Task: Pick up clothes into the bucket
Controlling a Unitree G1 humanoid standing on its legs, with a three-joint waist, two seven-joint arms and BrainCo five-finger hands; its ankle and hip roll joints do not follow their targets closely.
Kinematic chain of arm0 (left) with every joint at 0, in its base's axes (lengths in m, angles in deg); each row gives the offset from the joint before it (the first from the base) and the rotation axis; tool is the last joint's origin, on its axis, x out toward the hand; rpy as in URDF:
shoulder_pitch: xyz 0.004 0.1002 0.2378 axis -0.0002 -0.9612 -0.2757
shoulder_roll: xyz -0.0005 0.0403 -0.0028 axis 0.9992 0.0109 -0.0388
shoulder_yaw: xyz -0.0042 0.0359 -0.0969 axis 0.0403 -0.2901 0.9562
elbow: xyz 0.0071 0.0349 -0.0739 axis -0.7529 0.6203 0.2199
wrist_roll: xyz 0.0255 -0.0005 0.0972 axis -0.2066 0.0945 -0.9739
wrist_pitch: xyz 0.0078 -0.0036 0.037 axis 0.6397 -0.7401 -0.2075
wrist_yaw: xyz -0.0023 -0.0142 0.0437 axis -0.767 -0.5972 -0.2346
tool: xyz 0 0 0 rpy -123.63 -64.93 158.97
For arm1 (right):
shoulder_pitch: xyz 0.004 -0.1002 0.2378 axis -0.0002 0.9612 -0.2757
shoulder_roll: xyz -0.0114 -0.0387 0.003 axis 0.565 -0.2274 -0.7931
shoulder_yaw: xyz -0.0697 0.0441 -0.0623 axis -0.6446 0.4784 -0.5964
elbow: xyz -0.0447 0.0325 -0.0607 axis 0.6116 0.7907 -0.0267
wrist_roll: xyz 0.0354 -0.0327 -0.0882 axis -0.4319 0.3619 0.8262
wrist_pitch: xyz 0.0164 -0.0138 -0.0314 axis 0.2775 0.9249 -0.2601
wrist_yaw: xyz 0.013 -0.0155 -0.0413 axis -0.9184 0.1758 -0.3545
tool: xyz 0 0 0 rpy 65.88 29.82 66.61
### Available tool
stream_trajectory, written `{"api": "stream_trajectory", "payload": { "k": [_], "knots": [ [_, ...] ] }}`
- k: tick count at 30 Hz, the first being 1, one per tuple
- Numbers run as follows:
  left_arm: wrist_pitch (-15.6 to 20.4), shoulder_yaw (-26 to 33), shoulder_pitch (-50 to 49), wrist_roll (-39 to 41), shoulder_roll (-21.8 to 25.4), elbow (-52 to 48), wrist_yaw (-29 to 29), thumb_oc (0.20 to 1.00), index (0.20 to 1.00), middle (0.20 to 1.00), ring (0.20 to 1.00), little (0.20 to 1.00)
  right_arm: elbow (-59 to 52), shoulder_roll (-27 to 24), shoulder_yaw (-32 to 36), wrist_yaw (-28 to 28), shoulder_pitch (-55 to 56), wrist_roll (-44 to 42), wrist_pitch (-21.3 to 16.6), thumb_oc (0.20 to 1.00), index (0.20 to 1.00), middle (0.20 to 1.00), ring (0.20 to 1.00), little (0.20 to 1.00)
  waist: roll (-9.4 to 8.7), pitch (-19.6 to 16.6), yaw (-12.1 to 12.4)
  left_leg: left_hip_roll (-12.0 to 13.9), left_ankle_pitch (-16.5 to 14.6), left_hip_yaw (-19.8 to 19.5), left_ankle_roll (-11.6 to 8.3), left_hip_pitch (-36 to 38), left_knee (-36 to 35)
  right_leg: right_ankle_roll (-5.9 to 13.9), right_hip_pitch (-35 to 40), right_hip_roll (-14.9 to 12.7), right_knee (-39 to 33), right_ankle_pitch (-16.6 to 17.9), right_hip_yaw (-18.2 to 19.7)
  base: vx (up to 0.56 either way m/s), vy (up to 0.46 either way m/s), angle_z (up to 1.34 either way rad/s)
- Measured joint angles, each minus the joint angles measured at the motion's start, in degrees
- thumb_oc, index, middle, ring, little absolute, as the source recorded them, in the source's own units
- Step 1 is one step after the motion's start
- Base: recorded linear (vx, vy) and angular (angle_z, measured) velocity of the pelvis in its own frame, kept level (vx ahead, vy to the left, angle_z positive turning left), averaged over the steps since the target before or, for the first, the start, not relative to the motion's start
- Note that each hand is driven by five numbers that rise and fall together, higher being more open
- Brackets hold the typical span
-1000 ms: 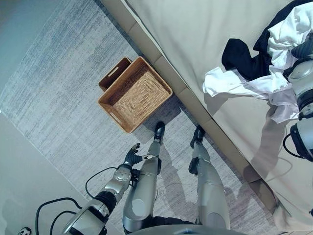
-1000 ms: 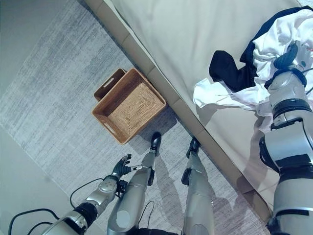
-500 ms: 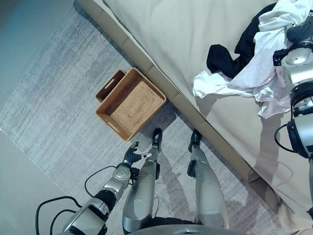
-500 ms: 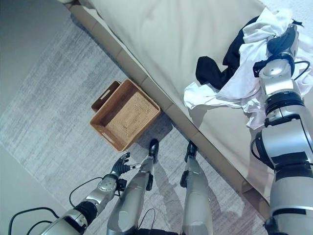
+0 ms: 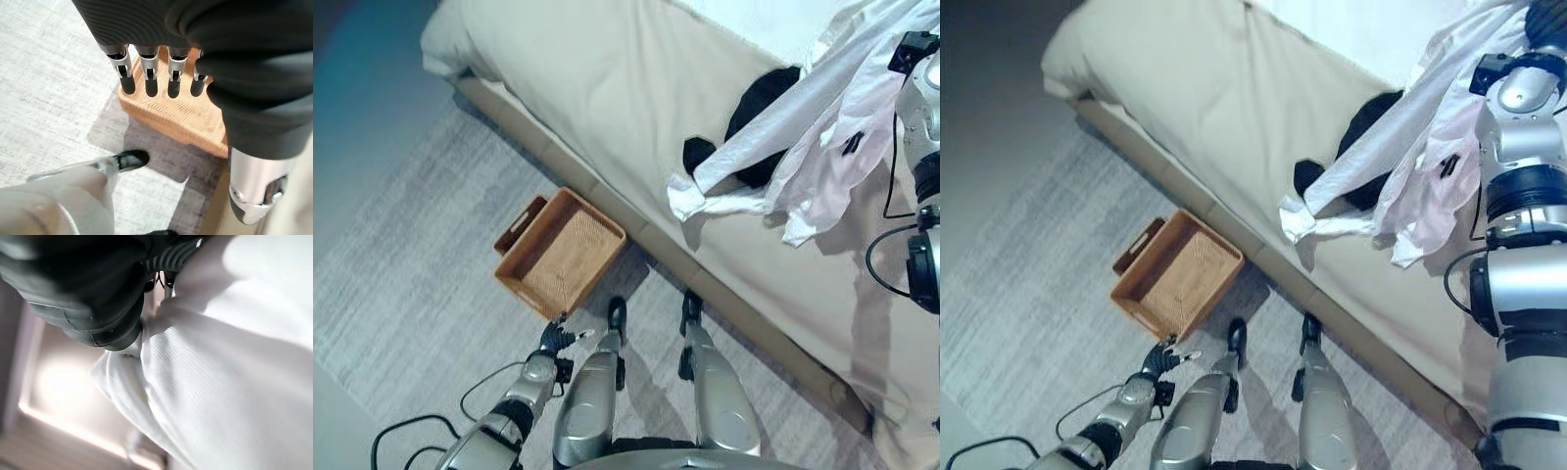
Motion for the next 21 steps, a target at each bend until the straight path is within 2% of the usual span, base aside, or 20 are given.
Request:
{"api": "stream_trajectory", "payload": {
  "k": [2, 4, 7, 9, 11, 14, 17, 21],
  "knots": [
    [-0.18, 2.04, -0.74, -1.43, -0.10, 0.49, -0.01, 1.000, 1.000, 1.000, 1.000, 1.000, -5.69, -2.05, 2.48, 3.38, 0.61, 0.73, -1.56, 0.200, 0.200, 0.200, 0.200, 0.200, 0.05, -0.95, 0.07, -0.08, -0.09, 0.21, 0.09, 2.21, -0.70, -0.44, 2.01, 0.06, -0.42, 0.27, -0.03, 0.08, 0.037, -0.01],
    [-0.22, 2.43, -0.99, -2.23, -0.06, 0.92, -0.06, 1.000, 1.000, 1.000, 1.000, 1.000, -6.67, -3.13, 4.03, 4.93, 0.63, 1.67, -2.43, 0.200, 0.200, 0.200, 0.200, 0.200, 0.05, -1.26, 0.14, -0.15, -0.24, 0.22, 0.09, 3.70, -0.97, -0.44, 3.51, -0.01, -0.66, 0.26, -0.07, 0.08, 0.010, 0.02],
    [-0.59, 2.62, -1.98, -2.30, -0.16, 2.01, -0.08, 1.000, 1.000, 1.000, 1.000, 1.000, -8.47, -4.56, 7.21, 7.76, 0.74, 1.70, -2.98, 0.200, 0.200, 0.200, 0.200, 0.200, 0.12, -3.66, 0.29, -0.23, -0.82, 0.48, 0.23, 5.08, -1.23, -0.43, 5.22, -0.12, -1.50, 0.22, -0.26, 0.08, 0.007, 0.00],
    [-1.17, 2.68, -3.93, -3.30, -0.45, 2.68, -0.18, 1.000, 1.000, 1.000, 1.000, 1.000, -12.12, -5.28, 8.54, 10.15, 3.82, 4.54, -4.72, 0.200, 0.200, 0.200, 0.200, 0.200, 0.10, -7.18, 0.40, -0.24, -1.05, 0.70, 0.31, 6.18, -1.97, -0.23, 6.44, -0.21, -2.43, 0.02, -0.52, 0.08, 0.005, 0.02],
    [-1.22, 2.54, -5.45, -4.53, -0.48, 2.95, -0.27, 1.000, 1.000, 1.000, 1.000, 1.000, -12.98, -5.37, 8.52, 11.27, 5.29, 6.41, -5.21, 0.200, 0.200, 0.200, 0.200, 0.200, 0.02, -8.94, 0.34, -0.27, -1.18, 0.77, 0.39, 7.35, -2.40, -0.08, 7.57, -0.22, -2.91, -0.10, -0.50, 0.05, -0.009, -0.01],
    [-1.47, 2.54, -6.82, -5.86, -0.66, 3.95, -0.51, 1.000, 1.000, 1.000, 1.000, 1.000, -13.10, -6.18, 8.51, 11.71, 7.77, 8.15, -5.33, 0.200, 0.200, 0.200, 0.200, 0.200, -0.03, -11.82, 0.40, -0.33, -1.25, 0.73, 0.42, 7.88, -2.92, 0.03, 8.29, -0.23, -3.61, -0.16, -0.62, 0.02, -0.001, 0.00],
    [-1.51, 2.55, -8.43, -6.73, -0.65, 4.08, -0.56, 1.000, 1.000, 1.000, 1.000, 1.000, -13.32, -6.20, 8.50, 11.55, 10.55, 9.41, -5.33, 0.200, 0.200, 0.200, 0.200, 0.200, -0.21, -12.83, 0.28, -0.42, -1.29, 0.74, 0.46, 8.71, -3.03, 0.26, 9.14, -0.30, -3.72, -0.34, -0.61, -0.01, 0.005, 0.00],
    [-1.90, 2.54, -9.36, -6.88, -0.68, 4.10, -0.97, 1.000, 1.000, 1.000, 1.000, 1.000, -12.00, -6.19, 5.84, 6.98, 15.54, 10.62, -3.77, 0.200, 0.200, 0.200, 0.200, 0.200, -0.61, -13.27, 0.17, -0.58, -1.29, 1.10, 0.47, 8.49, -2.88, 0.91, 8.86, -0.67, -3.71, -0.81, -0.43, -0.05, 0.007, -0.03]
  ]
}}
